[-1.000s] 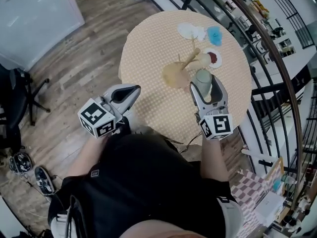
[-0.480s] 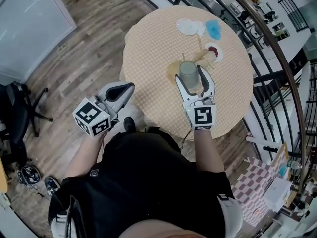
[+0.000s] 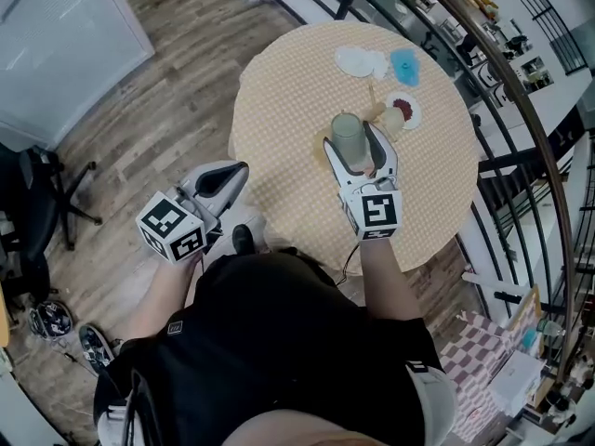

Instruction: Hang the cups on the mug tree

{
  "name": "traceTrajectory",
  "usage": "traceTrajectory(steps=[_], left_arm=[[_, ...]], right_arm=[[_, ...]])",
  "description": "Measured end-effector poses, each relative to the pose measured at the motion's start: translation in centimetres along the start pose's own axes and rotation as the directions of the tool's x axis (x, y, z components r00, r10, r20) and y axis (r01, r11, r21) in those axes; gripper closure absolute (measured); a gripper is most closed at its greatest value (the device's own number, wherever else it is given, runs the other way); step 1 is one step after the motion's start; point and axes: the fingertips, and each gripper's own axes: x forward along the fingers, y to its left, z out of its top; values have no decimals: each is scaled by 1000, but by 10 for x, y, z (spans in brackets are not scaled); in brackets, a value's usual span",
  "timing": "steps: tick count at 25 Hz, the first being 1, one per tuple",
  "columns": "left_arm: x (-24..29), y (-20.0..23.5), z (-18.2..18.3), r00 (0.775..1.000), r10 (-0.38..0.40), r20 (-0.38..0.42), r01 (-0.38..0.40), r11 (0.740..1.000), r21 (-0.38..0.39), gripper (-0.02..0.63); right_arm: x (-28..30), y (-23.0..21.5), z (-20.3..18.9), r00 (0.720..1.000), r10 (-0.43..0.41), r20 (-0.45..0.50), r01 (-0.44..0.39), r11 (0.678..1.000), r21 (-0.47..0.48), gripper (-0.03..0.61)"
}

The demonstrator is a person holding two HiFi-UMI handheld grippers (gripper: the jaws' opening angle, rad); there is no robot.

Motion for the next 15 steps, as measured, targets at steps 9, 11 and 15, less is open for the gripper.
traceTrajectory(steps=[9,11,15], left_arm=[[-10,9,-6,998,62,-20,-63,998,-8,607],[-9,9,-6,998,66,-23,-67,998,-9,607],[-10,9,-6,997,68,-30,-68,998,-9,607]], right_arm=[[20,9,-18,998,57,-19,-57,998,29,249],[20,10,-24,998,61,-31,-60,998,29,250],[20,8,-33,997,58,-55,-57,998,22,249]])
